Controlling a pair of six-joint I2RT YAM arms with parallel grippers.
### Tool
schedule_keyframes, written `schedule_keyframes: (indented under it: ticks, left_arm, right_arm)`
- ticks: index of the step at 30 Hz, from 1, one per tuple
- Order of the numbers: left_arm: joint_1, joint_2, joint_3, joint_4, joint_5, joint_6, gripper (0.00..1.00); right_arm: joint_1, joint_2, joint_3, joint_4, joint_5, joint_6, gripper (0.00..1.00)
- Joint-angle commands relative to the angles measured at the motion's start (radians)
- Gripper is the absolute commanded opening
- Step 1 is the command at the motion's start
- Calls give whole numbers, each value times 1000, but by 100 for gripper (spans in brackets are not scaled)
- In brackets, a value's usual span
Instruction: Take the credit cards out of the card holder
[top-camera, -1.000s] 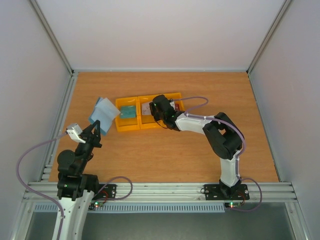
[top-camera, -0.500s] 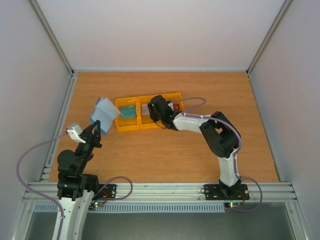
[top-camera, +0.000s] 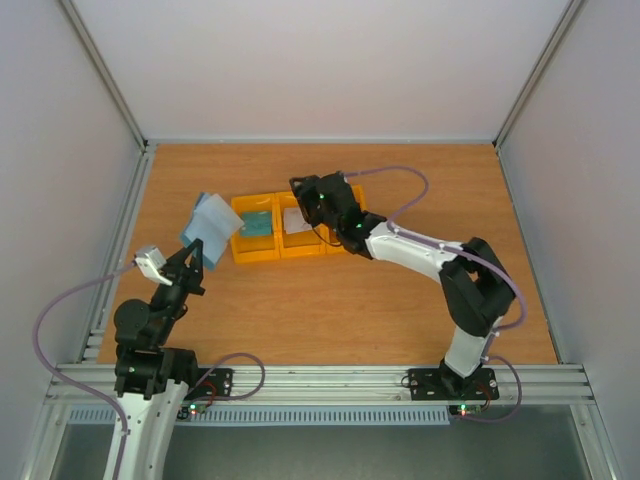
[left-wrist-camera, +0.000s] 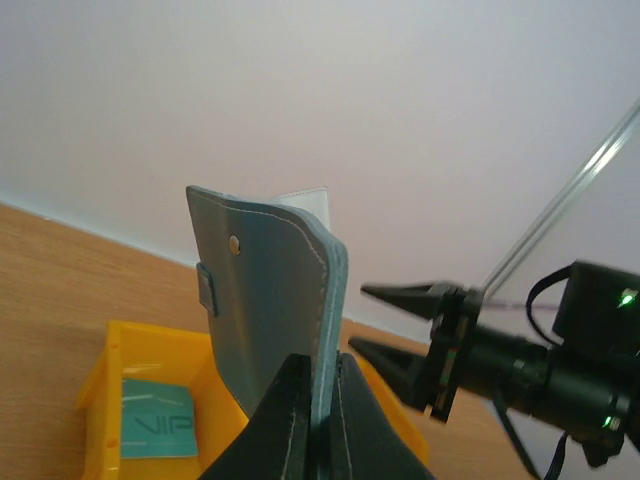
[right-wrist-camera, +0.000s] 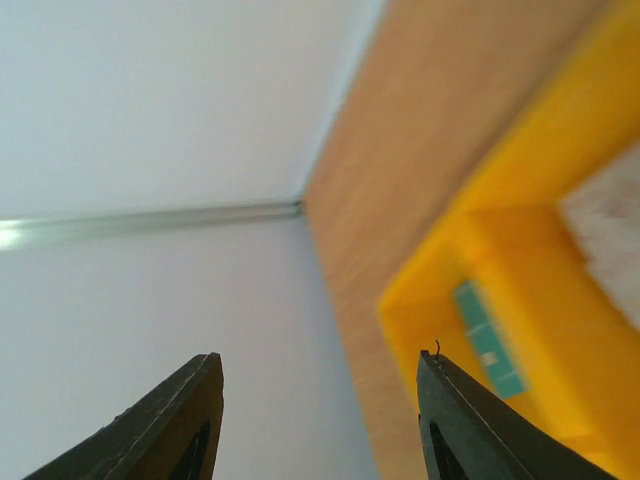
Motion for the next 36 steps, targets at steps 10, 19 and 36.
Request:
schedule_keyframes:
  ticks: [10,19,36]
  left_arm:
    - [6,93,-21,509,506,-196,0]
    - [-35,215,45,701,774,-216,0]
    - [-87,249,105,635,829,-130,0]
  right_arm:
    - [-78,-208,363,-569,-1050,-1365,54]
    - [-78,-328,420,-1108,-1117,-1796,60]
    - [-53,-300,374,-1069,-1082,-1823,68]
